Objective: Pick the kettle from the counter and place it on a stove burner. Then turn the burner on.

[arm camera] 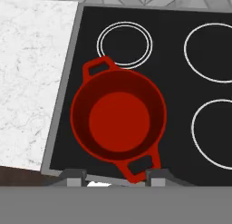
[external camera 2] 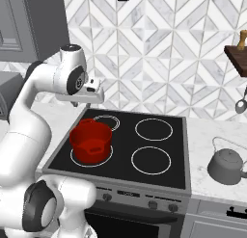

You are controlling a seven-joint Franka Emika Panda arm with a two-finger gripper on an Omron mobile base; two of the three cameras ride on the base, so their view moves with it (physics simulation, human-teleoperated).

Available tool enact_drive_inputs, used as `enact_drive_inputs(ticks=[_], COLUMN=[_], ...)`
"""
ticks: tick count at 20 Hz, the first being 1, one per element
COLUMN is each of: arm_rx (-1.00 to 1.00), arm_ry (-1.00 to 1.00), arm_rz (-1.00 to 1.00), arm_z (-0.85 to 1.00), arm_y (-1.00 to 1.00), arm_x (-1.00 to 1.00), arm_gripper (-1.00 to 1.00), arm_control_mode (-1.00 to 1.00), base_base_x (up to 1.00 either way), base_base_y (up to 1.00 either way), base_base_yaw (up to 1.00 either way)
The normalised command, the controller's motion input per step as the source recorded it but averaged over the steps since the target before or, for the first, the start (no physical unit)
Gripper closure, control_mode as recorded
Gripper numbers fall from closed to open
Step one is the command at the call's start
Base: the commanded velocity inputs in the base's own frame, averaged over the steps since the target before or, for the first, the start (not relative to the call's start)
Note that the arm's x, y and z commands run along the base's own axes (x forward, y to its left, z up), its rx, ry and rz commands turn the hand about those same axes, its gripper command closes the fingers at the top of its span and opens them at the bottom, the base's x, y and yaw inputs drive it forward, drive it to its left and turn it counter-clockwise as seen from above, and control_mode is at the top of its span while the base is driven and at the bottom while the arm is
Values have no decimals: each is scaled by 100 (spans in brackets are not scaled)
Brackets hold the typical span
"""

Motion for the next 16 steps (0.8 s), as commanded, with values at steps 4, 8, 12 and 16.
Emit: enact_drive_inputs(ticks=[4,8,12,16], arm_rx=[0,2,6,5], arm_ry=[-17,-34,-29,-28], arm_rz=[-6,-21,-29,-31], arm_z=[0,0,0,0], arm_y=[-24,-73,-83,-82], arm_x=[-59,-100,-100,-100], arm_gripper=[-100,-100,-100,-100], arm_control_mode=[-100,-100,-100,-100], base_base_x=[0,0,0,0], base_base_y=[0,0,0,0], base_base_yaw=[0,0,0,0])
